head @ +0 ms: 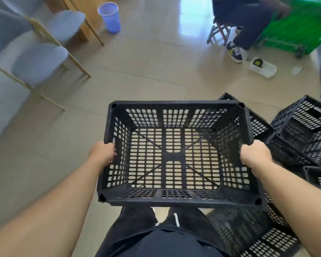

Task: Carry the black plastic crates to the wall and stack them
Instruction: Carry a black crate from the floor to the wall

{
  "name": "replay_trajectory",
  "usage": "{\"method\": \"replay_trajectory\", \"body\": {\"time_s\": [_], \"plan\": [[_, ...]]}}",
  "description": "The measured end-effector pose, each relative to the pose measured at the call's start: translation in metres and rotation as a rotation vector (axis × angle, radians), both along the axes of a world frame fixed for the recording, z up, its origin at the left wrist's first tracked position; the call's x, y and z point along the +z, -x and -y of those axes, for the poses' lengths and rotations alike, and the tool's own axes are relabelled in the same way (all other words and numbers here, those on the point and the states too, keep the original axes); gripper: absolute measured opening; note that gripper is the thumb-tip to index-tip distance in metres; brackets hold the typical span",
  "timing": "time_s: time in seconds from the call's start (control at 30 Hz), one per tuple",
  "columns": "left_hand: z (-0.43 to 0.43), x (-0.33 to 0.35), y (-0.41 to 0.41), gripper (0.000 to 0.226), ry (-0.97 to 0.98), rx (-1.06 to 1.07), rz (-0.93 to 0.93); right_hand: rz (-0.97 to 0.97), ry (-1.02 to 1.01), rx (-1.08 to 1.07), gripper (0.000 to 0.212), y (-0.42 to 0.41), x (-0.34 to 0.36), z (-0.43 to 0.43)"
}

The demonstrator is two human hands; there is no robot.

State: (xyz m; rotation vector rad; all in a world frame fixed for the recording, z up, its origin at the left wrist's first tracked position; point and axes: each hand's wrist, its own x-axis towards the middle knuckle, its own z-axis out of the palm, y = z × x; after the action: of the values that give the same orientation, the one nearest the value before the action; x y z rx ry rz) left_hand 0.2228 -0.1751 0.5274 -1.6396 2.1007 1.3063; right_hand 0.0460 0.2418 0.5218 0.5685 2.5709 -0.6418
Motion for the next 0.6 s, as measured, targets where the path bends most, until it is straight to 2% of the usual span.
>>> {"method": "replay_trajectory", "body": {"time_s": [0.23,0.37,0.6], "plan": [[0.057,0.035,-0.099,0.023,0.032,0.25,-0.082,-0.061,-0.008,0.358,0.031,0.007,0.055,0.118],[0.091,0.047,-0.171,0.024,0.058,0.392,-0.095,-0.1,-0.017,0.535,0.034,-0.016,0.077,0.205],[0.158,0.069,-0.306,0.025,0.072,0.603,-0.147,-0.128,-0.051,0.819,0.02,-0.076,0.096,0.366]]}}
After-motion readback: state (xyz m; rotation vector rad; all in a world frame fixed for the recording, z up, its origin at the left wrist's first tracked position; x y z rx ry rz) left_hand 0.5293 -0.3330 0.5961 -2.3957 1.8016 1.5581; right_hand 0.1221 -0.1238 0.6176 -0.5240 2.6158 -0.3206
